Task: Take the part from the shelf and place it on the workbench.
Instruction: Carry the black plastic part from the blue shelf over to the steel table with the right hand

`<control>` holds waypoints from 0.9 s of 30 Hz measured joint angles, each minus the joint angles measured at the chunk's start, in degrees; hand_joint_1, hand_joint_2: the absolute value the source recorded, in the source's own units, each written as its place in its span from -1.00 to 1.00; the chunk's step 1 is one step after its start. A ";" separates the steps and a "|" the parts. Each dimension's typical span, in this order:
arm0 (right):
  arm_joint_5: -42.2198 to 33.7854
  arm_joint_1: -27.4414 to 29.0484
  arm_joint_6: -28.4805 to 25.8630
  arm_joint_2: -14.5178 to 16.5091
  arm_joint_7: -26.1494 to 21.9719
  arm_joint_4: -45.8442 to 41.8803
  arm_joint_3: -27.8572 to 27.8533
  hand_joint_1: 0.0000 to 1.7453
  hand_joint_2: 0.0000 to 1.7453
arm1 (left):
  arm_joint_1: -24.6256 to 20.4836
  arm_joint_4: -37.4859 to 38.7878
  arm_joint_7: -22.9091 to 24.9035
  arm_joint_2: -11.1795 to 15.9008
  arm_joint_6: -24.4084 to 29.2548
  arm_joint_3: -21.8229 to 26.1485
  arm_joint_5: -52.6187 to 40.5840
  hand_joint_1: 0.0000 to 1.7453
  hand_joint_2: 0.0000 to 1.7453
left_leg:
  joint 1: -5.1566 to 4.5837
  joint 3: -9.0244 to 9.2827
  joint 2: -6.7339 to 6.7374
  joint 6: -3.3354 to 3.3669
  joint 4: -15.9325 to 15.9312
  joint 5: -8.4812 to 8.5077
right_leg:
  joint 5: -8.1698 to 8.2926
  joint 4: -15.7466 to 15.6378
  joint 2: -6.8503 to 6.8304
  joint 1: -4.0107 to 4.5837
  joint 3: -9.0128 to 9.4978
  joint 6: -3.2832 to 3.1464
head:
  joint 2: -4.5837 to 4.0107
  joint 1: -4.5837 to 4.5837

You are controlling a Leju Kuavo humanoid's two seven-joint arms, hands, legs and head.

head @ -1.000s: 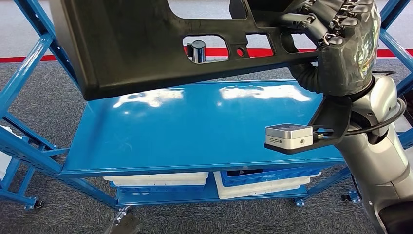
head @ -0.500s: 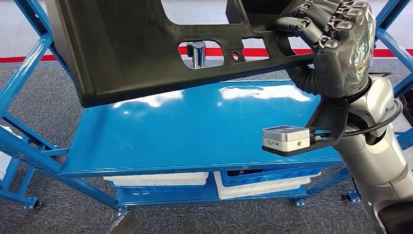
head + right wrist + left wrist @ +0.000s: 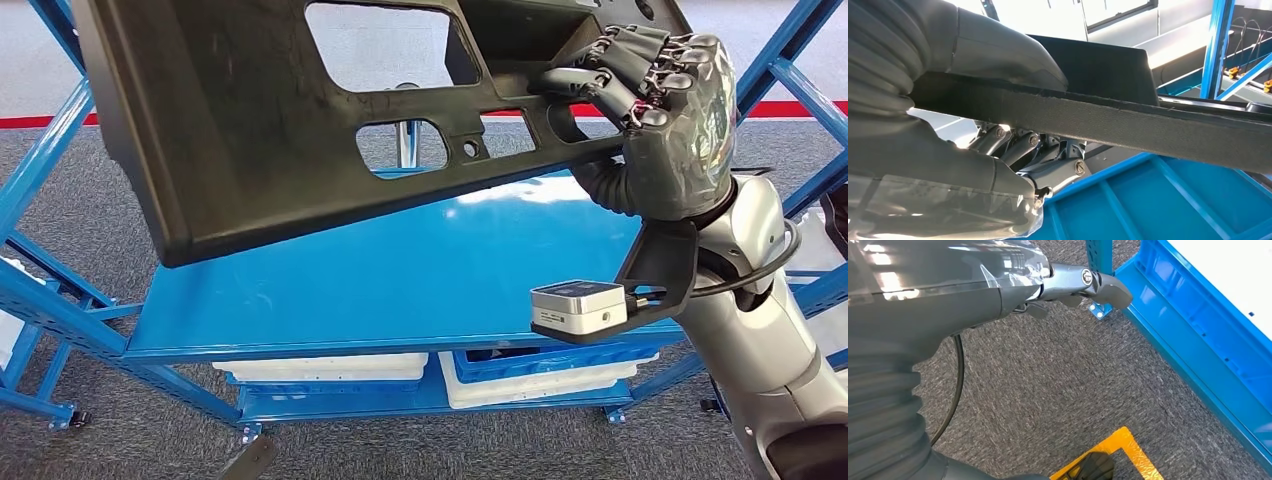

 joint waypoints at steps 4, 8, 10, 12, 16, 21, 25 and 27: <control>0.58 1.62 -0.93 0.04 -0.72 -0.77 -0.57 1.00 1.00 | -0.03 -0.03 0.01 0.44 0.07 0.07 0.04 -1.00 1.00 | 0.00 0.00 0.00 0.00 0.00 0.00 | 0.00 0.00 0.00 0.00 -0.01 0.00 | 0.00 0.00; 0.48 4.43 -2.09 0.00 -1.65 -2.05 -1.81 1.00 1.00 | 0.06 -0.03 -0.01 0.88 0.97 0.38 0.83 -1.00 1.00 | -0.06 0.00 -0.01 0.02 0.04 -0.05 | -0.01 -0.04 0.00 -0.04 0.01 0.03 | 0.00 -0.01; -0.65 6.11 -2.47 -0.02 -2.28 -2.64 -2.59 1.00 1.00 | 0.15 -0.02 -0.01 1.13 1.39 0.83 1.32 -1.00 1.00 | -0.14 0.00 -0.01 0.06 0.06 -0.11 | -0.04 -0.06 0.00 -0.11 0.01 0.08 | 0.00 -0.01; -2.09 7.57 -2.87 -0.02 -2.95 -3.06 -3.50 1.00 1.00 | 0.28 -0.01 0.01 1.37 1.57 1.22 1.53 -1.00 1.00 | -0.27 0.00 -0.01 0.16 0.09 -0.19 | -0.08 -0.06 0.00 -0.21 0.03 0.17 | 0.00 0.00; -3.57 9.92 -3.35 0.01 -4.23 -3.72 -5.57 1.00 1.00 | 0.68 -0.01 0.03 1.91 1.83 1.55 1.54 -1.00 1.00 | -0.73 0.00 -0.01 0.56 0.22 -0.42 | -0.18 -0.08 0.00 -0.57 0.10 0.52 | 0.00 0.00; -3.99 11.52 -3.59 0.09 -5.07 -5.04 -7.85 1.00 1.00 | 0.82 -0.02 0.05 2.22 1.96 1.82 1.51 -1.00 1.00 | -0.09 0.50 0.18 1.14 -0.59 -0.15 | -2.90 3.48 0.01 -0.76 -1.32 1.11 | 0.00 0.35; -4.01 12.55 -3.59 0.20 -5.20 -5.18 -8.34 1.00 1.00 | 0.82 -0.01 0.31 2.31 1.80 1.93 1.49 -1.00 1.00 | 0.27 0.51 0.34 1.10 -0.62 -0.10 | -7.70 16.37 0.00 -1.21 -7.76 1.53 | 0.00 1.04; -3.99 12.76 -3.44 0.26 -5.22 -5.18 -8.52 1.00 1.00 | 0.81 -0.01 0.37 2.30 1.75 1.97 1.45 -1.00 1.00 | 0.70 0.51 0.33 0.75 -0.50 -0.04 | -4.46 13.28 -0.01 -1.55 -6.42 1.89 | 0.00 1.10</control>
